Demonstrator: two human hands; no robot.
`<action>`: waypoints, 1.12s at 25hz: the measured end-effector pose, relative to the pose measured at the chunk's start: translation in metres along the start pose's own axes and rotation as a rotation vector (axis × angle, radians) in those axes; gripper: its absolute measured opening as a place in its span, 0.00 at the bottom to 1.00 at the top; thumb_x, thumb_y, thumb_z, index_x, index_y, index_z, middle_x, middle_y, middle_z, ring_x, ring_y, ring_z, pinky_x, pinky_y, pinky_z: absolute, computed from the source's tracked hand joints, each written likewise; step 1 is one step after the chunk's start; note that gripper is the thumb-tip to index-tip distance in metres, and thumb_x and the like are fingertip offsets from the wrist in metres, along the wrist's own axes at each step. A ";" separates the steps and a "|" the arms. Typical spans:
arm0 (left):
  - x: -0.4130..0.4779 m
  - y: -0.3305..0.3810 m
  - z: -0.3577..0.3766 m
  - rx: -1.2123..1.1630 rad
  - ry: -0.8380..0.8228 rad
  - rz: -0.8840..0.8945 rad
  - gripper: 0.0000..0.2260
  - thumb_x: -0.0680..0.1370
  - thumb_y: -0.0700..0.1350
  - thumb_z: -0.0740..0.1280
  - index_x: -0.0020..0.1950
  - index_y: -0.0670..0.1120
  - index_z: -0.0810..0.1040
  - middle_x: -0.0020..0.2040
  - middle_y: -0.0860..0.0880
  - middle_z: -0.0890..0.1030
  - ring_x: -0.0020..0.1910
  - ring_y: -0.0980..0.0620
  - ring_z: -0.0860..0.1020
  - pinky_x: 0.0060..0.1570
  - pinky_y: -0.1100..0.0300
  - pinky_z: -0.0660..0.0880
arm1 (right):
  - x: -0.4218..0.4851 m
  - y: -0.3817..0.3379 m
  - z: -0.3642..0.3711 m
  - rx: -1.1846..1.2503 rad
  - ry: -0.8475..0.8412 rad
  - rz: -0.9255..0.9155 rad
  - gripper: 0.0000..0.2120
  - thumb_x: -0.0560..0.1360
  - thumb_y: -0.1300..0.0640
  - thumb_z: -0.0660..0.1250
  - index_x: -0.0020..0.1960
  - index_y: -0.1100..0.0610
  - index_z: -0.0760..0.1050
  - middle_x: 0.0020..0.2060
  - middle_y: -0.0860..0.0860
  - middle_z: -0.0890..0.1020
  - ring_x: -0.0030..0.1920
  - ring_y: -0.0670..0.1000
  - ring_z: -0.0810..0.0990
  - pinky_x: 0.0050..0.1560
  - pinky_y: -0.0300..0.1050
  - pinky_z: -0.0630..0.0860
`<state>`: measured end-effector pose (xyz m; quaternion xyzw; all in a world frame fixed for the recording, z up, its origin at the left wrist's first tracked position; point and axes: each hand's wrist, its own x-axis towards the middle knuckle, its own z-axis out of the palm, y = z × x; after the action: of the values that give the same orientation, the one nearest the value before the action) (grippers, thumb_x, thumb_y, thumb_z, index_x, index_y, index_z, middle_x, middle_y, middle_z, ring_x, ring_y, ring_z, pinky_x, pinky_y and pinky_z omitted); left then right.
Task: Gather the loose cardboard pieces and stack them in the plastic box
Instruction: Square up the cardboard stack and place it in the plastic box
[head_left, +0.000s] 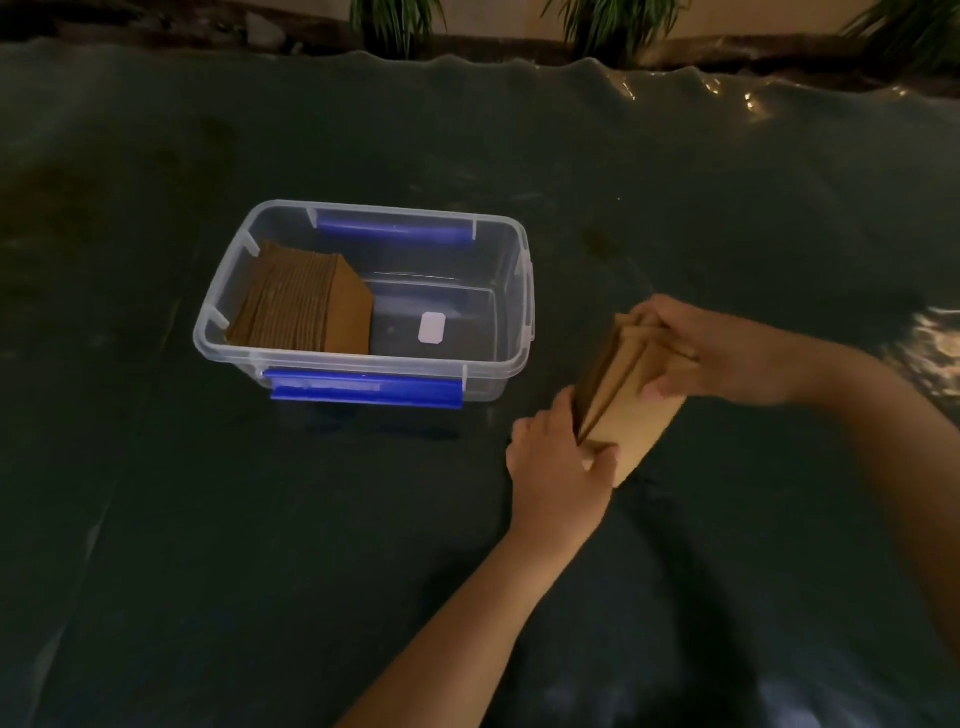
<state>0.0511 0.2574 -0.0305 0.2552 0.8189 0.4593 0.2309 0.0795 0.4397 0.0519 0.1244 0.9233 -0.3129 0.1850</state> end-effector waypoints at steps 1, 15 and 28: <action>-0.008 0.004 -0.004 -0.055 -0.025 0.042 0.23 0.74 0.46 0.67 0.67 0.49 0.65 0.61 0.49 0.73 0.61 0.51 0.70 0.61 0.52 0.71 | -0.020 0.000 0.009 0.056 0.105 -0.028 0.23 0.68 0.52 0.72 0.57 0.41 0.64 0.52 0.45 0.75 0.50 0.44 0.75 0.47 0.35 0.72; -0.132 -0.133 -0.184 -0.392 0.191 0.009 0.38 0.69 0.33 0.67 0.66 0.67 0.58 0.58 0.67 0.73 0.61 0.59 0.72 0.60 0.58 0.72 | -0.008 -0.172 0.253 0.382 0.524 -0.047 0.28 0.71 0.38 0.56 0.68 0.48 0.60 0.67 0.37 0.65 0.71 0.34 0.50 0.74 0.38 0.39; -0.143 -0.137 -0.183 -0.331 0.163 0.030 0.48 0.71 0.29 0.67 0.68 0.69 0.40 0.70 0.60 0.66 0.69 0.58 0.64 0.66 0.64 0.63 | -0.016 -0.167 0.269 0.698 0.477 -0.046 0.44 0.67 0.65 0.72 0.73 0.43 0.52 0.68 0.31 0.63 0.68 0.36 0.63 0.64 0.27 0.61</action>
<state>0.0199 -0.0100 -0.0434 0.1880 0.7441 0.6104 0.1959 0.1071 0.1406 -0.0501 0.2276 0.7815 -0.5733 -0.0942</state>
